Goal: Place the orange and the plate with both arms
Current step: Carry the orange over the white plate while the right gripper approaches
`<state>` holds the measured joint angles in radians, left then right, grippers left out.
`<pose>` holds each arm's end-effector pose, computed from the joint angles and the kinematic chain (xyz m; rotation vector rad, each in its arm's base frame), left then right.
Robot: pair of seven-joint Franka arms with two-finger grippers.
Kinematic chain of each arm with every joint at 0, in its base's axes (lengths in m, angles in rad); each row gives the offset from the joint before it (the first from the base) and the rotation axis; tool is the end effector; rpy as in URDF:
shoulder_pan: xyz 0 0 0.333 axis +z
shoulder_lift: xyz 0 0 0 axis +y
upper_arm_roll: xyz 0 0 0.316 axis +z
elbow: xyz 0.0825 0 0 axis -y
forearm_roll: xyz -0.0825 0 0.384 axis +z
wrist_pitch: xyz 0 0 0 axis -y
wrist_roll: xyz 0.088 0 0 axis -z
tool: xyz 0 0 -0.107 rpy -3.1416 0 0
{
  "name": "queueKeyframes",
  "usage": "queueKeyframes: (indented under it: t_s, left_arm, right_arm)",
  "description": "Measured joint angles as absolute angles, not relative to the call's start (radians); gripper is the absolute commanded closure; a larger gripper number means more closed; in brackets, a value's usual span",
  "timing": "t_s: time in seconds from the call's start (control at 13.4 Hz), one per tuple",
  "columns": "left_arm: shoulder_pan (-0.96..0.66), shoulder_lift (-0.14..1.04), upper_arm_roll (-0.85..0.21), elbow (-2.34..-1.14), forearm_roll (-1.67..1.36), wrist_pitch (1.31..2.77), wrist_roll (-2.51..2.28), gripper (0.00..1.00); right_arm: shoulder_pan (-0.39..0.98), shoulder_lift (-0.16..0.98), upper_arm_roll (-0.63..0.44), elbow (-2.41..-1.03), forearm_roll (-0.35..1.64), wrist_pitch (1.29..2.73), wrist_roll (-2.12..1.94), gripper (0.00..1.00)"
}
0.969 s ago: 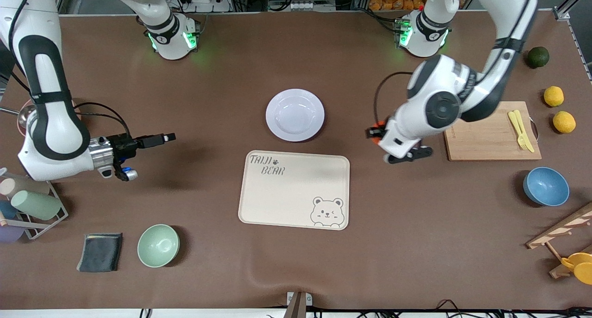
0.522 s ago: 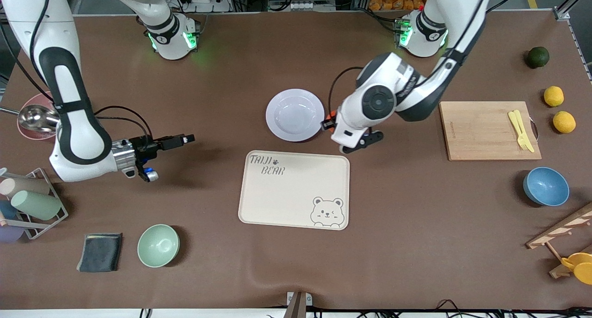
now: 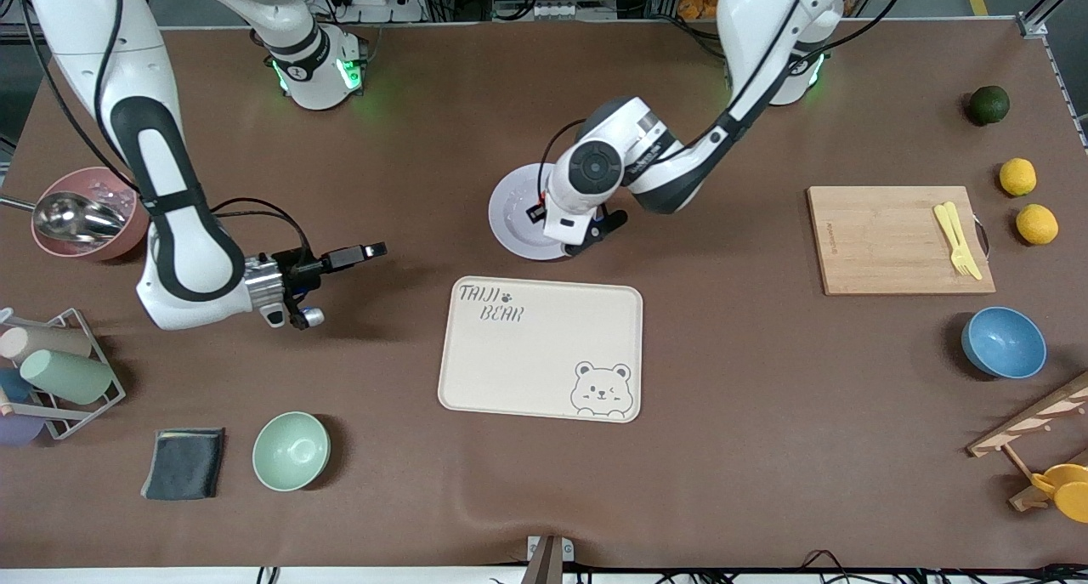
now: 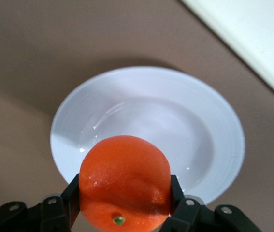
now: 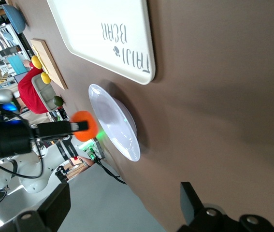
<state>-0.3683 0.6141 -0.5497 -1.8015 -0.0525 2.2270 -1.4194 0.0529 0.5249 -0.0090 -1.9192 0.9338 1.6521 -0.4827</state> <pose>0.4089 -0.4950 0.2411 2.9130 0.9067 -0.5604 0.5520 0.1044 0.2115 -2.0902 -0.0363 0.6130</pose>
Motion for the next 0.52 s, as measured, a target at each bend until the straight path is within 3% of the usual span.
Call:
queueKeyframes:
  t_s: [0.37,0.45,0.52]
  left_arm:
    - [-0.375,0.658,-0.546,-1.838,-0.029,2.339,-1.436,0.86]
    - [-0.38,0.668,-0.546,-1.839,-0.019,2.353,-1.441,0.82]
    - [-0.388,0.679,-0.546,-1.839,-0.012,2.369,-1.456,0.7]
  right_arm:
    - [0.125,0.525,-0.007,-2.002,1.04,1.762,-0.597,0.0]
    - [0.133,0.525,-0.007,-2.011,1.043,1.776,-0.604,0.0]
    - [0.141,0.525,-0.006,-2.021,1.054,1.793,-0.616,0.0]
